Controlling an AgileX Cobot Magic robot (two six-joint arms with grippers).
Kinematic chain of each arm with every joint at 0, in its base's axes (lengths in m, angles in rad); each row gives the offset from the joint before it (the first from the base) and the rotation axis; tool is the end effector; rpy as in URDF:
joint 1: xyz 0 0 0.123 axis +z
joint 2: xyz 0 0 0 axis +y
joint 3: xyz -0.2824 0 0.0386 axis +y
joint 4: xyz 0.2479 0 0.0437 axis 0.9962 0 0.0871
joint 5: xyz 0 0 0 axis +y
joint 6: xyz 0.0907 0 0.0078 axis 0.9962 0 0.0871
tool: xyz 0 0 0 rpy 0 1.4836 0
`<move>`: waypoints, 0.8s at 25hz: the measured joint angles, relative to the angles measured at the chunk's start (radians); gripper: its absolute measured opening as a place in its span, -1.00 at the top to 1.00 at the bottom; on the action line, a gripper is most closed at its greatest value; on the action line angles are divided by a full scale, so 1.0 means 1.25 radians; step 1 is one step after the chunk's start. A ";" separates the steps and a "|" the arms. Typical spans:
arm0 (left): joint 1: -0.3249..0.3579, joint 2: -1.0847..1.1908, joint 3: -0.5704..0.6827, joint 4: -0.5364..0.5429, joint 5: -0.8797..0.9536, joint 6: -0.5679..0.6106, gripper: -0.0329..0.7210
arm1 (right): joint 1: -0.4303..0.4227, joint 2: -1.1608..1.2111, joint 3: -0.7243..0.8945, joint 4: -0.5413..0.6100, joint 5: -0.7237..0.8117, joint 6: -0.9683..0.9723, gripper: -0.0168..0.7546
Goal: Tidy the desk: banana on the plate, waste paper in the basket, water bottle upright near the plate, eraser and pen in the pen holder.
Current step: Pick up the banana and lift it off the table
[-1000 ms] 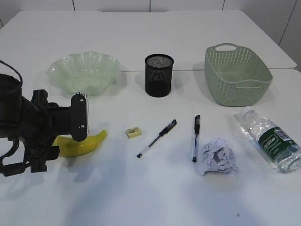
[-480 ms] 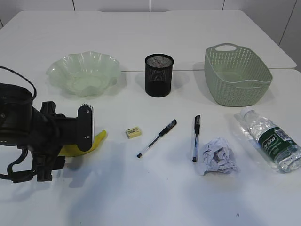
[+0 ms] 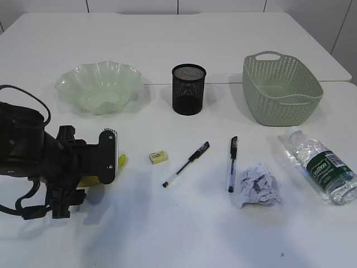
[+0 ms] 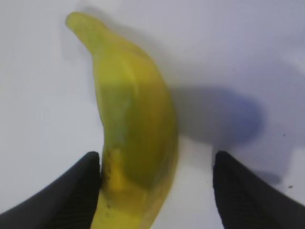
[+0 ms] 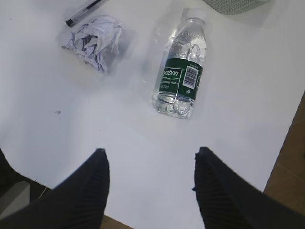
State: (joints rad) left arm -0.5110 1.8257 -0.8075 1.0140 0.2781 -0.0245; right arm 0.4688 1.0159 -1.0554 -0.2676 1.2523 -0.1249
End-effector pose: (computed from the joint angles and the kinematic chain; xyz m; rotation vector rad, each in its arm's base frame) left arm 0.2873 -0.1367 0.1204 1.7520 2.0307 0.4615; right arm 0.1608 0.0558 0.3577 -0.8080 2.5218 -0.2558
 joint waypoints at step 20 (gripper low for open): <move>0.000 0.031 -0.015 0.009 -0.023 0.000 -0.41 | 0.000 0.000 0.000 0.000 -0.002 0.000 -0.16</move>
State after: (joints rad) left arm -0.5110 1.8643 -0.8260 1.0253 0.2492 -0.0245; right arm 0.4688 1.0159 -1.0554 -0.2676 1.2500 -0.1249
